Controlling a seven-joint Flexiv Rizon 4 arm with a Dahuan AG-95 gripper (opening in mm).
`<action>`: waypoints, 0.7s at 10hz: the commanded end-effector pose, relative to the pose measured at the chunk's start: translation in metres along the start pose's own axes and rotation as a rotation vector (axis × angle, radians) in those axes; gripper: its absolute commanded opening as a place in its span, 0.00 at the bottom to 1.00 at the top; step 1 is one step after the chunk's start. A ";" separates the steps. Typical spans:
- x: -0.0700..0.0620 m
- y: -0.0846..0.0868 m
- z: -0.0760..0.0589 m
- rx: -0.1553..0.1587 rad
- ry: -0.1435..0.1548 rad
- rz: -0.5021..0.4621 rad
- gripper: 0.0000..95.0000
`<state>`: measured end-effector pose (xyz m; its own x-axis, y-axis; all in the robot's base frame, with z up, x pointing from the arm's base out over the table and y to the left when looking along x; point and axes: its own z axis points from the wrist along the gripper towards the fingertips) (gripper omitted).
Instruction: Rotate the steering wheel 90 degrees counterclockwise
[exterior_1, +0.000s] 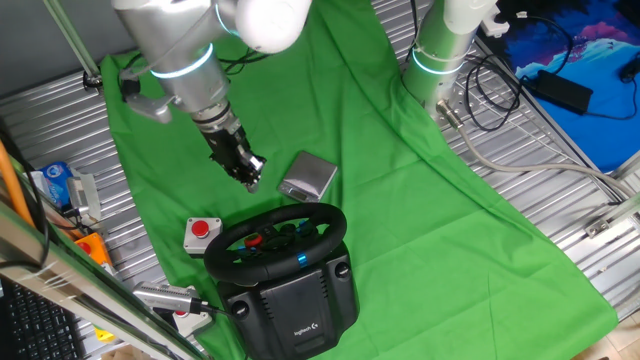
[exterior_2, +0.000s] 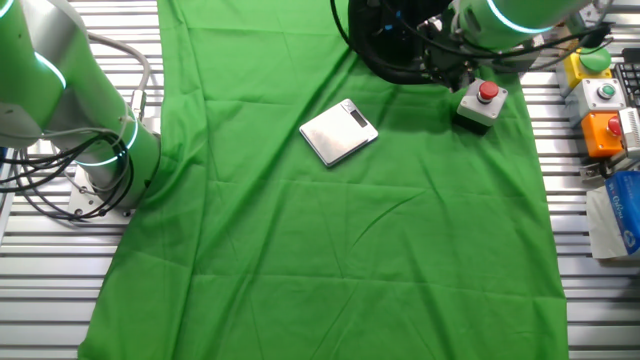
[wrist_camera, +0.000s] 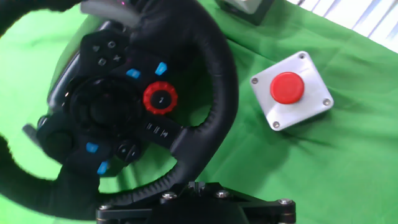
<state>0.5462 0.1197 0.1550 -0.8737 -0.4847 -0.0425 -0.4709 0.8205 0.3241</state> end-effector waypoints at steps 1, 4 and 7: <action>0.012 -0.033 -0.008 0.009 0.031 -0.101 0.00; 0.028 -0.085 -0.018 -0.012 0.036 -0.107 0.00; 0.040 -0.120 -0.023 -0.011 0.057 -0.147 0.00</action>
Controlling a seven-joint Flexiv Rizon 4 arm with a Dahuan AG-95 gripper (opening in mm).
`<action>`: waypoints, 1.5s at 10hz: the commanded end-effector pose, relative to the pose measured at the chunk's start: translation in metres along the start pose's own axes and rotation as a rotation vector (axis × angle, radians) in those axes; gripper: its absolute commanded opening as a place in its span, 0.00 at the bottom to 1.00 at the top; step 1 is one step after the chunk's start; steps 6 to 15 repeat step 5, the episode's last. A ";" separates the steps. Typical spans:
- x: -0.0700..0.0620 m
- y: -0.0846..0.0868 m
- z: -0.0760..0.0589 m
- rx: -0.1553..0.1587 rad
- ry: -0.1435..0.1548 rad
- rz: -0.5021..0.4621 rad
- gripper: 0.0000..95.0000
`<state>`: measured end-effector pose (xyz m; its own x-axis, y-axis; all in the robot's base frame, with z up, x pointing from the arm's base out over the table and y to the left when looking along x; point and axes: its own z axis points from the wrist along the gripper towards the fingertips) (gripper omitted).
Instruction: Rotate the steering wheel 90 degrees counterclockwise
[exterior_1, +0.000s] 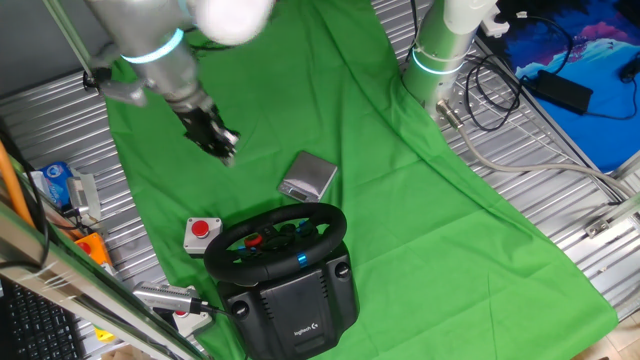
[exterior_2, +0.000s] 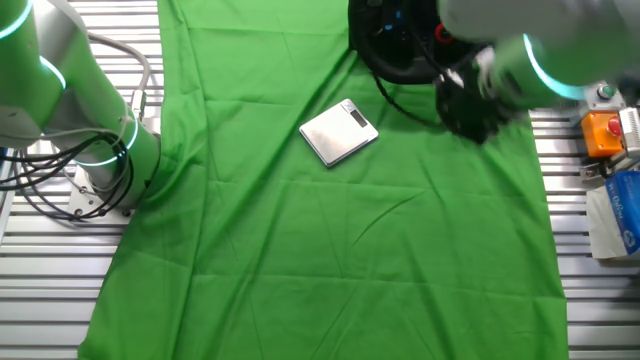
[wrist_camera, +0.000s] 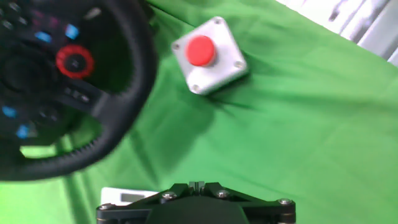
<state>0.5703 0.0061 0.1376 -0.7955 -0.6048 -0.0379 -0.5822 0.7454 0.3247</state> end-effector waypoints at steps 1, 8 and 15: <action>0.009 -0.011 -0.003 0.004 0.011 -0.030 0.00; 0.010 -0.011 -0.003 0.049 0.038 0.028 0.00; 0.010 -0.011 -0.003 0.049 0.038 0.028 0.00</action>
